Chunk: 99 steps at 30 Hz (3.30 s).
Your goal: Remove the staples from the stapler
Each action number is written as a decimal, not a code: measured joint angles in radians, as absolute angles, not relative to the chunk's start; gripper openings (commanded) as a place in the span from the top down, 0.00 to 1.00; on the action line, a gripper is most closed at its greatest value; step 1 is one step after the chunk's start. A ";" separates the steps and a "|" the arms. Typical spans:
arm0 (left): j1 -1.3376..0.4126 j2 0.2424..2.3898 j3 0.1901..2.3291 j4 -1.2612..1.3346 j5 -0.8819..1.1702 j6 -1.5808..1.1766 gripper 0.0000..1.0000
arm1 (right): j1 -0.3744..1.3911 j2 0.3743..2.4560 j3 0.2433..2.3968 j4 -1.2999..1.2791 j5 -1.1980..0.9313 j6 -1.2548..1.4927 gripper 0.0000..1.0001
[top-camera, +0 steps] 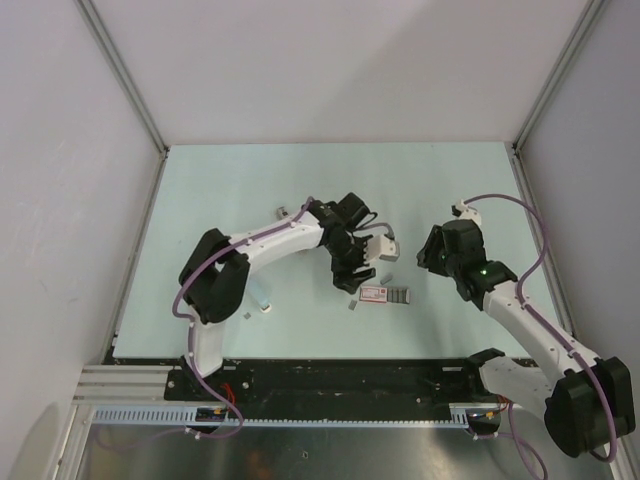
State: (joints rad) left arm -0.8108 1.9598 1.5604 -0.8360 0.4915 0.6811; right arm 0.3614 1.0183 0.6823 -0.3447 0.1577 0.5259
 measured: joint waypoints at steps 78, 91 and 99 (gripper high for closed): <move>-0.874 1.962 1.343 -0.639 0.486 0.545 0.03 | 0.415 1.037 0.555 -0.306 0.124 0.588 0.61; -0.907 1.991 1.385 -0.629 0.415 0.532 0.17 | 0.413 1.037 0.555 -0.301 0.124 0.588 0.66; -0.971 1.982 1.352 -0.564 0.247 0.538 0.32 | 0.408 1.034 0.553 -0.300 0.124 0.588 0.69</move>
State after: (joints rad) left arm -0.9707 1.9823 1.3521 -0.5636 0.2470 0.5377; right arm 0.4080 1.0340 0.5533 -0.3004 0.1238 0.5877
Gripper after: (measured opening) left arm 0.718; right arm 0.327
